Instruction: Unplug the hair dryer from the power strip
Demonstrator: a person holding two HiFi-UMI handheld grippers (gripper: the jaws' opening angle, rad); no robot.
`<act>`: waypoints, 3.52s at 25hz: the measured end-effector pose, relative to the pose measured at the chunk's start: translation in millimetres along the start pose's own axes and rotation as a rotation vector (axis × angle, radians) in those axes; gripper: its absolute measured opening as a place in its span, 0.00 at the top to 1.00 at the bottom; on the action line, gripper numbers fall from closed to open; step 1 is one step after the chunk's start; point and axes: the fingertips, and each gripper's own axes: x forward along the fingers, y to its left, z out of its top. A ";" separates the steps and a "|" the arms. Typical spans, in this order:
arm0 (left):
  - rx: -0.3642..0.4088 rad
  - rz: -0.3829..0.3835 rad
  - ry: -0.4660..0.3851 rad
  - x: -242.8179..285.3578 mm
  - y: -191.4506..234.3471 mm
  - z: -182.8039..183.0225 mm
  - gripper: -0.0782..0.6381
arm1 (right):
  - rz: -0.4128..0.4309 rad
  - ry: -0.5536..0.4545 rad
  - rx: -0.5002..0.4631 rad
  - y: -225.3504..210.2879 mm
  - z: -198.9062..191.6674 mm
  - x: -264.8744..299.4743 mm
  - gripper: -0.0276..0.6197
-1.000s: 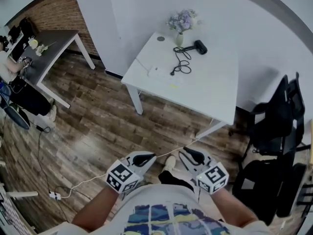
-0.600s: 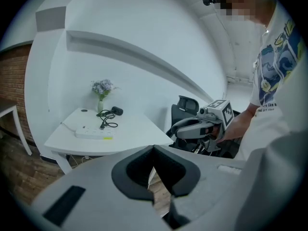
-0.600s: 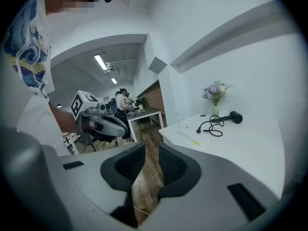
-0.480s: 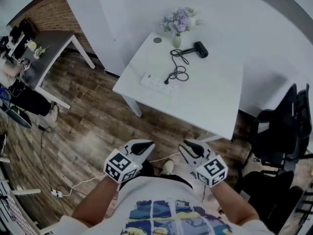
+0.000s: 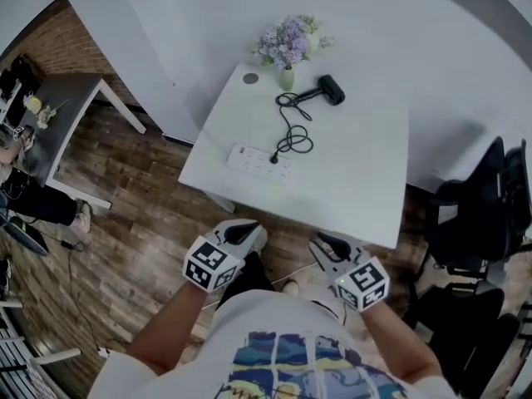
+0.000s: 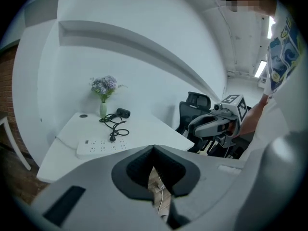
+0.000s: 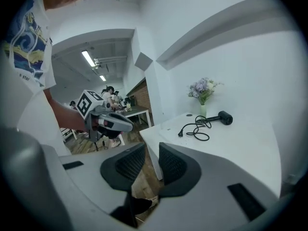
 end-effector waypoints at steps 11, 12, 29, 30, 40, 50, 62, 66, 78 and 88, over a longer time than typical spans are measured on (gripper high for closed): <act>0.032 -0.103 0.078 76.2 126.6 8.7 0.89 | -0.122 0.063 0.075 -70.3 25.0 92.1 0.82; 0.031 -0.113 0.086 81.7 134.6 6.8 0.89 | -0.127 0.071 0.081 -73.2 25.4 101.2 0.82; 0.103 -0.235 0.242 157.9 204.8 -28.5 0.89 | -0.210 0.165 0.172 -132.8 14.7 210.9 0.79; 0.108 -0.236 0.250 161.4 207.8 -32.1 0.89 | -0.208 0.171 0.181 -134.9 12.9 216.3 0.79; 0.118 -0.254 0.297 172.9 212.3 -34.7 0.89 | -0.197 0.210 0.229 -153.7 4.7 260.9 0.77; 0.171 -0.224 0.366 184.1 212.7 -42.6 0.89 | -0.194 0.241 0.259 -164.2 -4.5 282.4 0.77; 0.165 -0.208 0.455 188.3 215.4 -50.4 0.89 | -0.185 0.251 0.264 -165.6 -6.4 294.5 0.79; 0.156 -0.207 0.458 188.8 215.2 -50.1 0.89 | -0.176 0.244 0.259 -163.8 -5.6 294.5 0.83; 0.156 -0.214 0.472 188.7 215.3 -50.7 0.89 | -0.171 0.237 0.258 -164.7 -4.5 293.7 0.85; 0.149 -0.223 0.476 187.5 214.2 -50.3 0.89 | -0.194 0.234 0.235 -162.3 -1.4 291.4 0.87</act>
